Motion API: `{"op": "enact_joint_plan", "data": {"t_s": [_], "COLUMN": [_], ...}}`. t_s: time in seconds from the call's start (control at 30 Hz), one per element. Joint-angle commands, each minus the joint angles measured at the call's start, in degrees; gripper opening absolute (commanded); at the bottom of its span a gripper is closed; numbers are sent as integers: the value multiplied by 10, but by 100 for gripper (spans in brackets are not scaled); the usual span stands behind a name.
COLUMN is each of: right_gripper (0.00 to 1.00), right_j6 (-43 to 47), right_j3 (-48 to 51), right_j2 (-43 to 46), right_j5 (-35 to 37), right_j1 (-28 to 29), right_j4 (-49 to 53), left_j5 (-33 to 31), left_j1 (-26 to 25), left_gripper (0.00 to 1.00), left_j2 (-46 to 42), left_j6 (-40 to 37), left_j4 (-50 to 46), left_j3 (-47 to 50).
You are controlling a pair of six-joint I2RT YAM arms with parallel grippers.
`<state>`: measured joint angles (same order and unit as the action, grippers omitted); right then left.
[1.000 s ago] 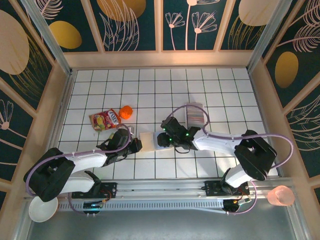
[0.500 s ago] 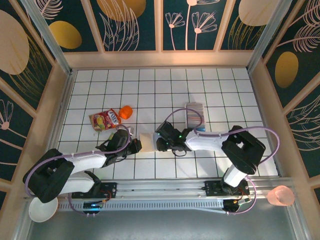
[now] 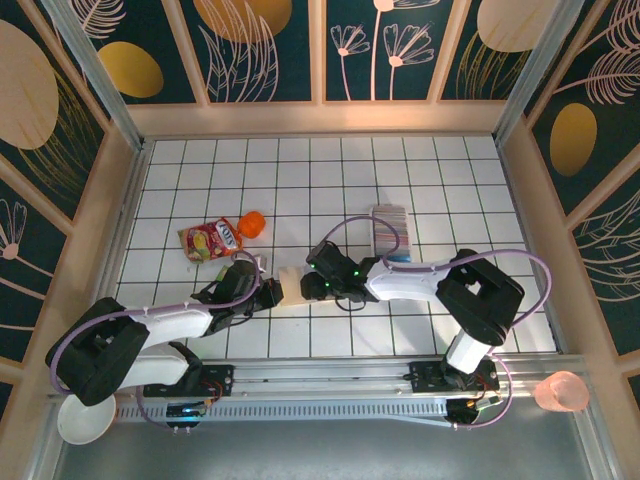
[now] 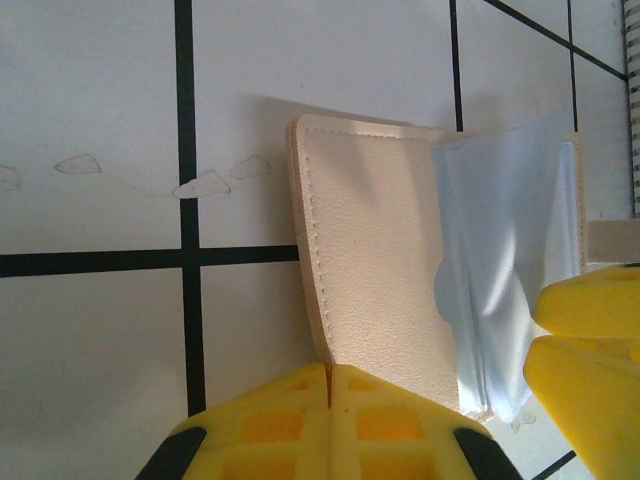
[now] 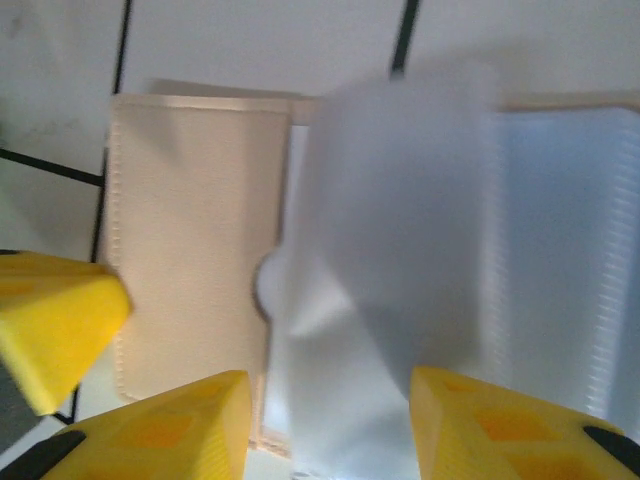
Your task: Put the credit cards into the card holder
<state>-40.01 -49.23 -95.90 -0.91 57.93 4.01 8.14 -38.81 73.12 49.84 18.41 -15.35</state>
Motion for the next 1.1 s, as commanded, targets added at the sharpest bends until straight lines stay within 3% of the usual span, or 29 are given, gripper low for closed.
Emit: {"op": "enact_joint_plan", "data": {"t_s": [0.0, 0.3, 0.73, 1.07], "right_gripper": [46, 46, 45, 37], "right_j6": [-19, -40, -45, -47], "right_j3": [2, 8, 13, 18], "right_j2": [-11, -24, 74, 42], "right_j5": [-29, -45, 70, 81], "right_j1": [4, 4, 11, 15], "right_j4": [-42, -68, 47, 73], "left_j5": [7, 9, 2, 6], "left_j1": [-3, -4, -3, -3], "left_gripper": [0, 0, 0, 0], "left_j2": [1, 11, 6, 9], "left_j6": [7, 10, 7, 6], "left_j4": [13, 23, 16, 11], "left_j3": [10, 14, 16, 11]}}
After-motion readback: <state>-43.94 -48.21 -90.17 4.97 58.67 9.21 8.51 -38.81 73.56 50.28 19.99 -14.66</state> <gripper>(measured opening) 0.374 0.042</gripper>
